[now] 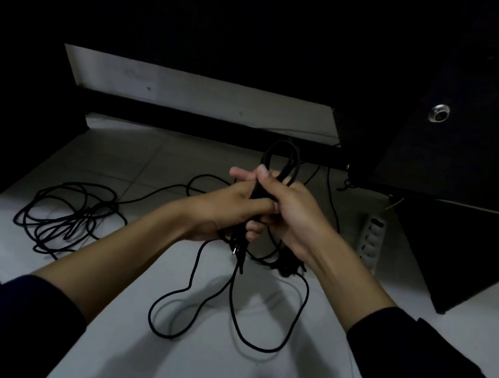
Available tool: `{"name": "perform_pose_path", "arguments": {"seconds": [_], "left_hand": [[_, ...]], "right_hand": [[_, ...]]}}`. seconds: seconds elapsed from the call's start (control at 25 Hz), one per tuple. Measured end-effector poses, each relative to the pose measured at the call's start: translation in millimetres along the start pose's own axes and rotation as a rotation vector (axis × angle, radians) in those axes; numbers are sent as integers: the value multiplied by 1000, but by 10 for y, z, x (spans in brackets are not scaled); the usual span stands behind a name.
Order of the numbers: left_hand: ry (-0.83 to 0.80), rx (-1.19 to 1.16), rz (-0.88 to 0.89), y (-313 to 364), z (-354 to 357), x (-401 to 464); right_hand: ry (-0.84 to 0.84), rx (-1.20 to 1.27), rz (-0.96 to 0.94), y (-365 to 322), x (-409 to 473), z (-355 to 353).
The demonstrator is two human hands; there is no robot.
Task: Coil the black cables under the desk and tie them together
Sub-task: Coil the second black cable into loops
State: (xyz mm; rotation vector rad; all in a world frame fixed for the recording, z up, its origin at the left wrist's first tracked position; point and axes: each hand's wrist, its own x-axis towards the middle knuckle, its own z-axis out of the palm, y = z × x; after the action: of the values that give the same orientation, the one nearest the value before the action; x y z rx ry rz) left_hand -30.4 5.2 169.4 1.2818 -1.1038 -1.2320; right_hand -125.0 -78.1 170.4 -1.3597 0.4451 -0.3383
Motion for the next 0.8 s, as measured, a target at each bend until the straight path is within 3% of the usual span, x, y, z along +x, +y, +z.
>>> {"name": "perform_pose_path", "arguments": {"seconds": [0.24, 0.4, 0.52, 0.68, 0.8], "left_hand": [[40, -32, 0, -118, 23, -21], [81, -110, -16, -102, 51, -13], [31, -196, -40, -114, 29, -50], [-62, 153, -86, -370, 11, -190], [-28, 378, -105, -513, -81, -239]], "right_hand": [[34, 166, -71, -62, -16, 17], [22, 57, -28, 50, -25, 42], [112, 139, -77, -14, -2, 55], [261, 375, -192, -173, 101, -82], [293, 275, -181, -129, 104, -134]]}}
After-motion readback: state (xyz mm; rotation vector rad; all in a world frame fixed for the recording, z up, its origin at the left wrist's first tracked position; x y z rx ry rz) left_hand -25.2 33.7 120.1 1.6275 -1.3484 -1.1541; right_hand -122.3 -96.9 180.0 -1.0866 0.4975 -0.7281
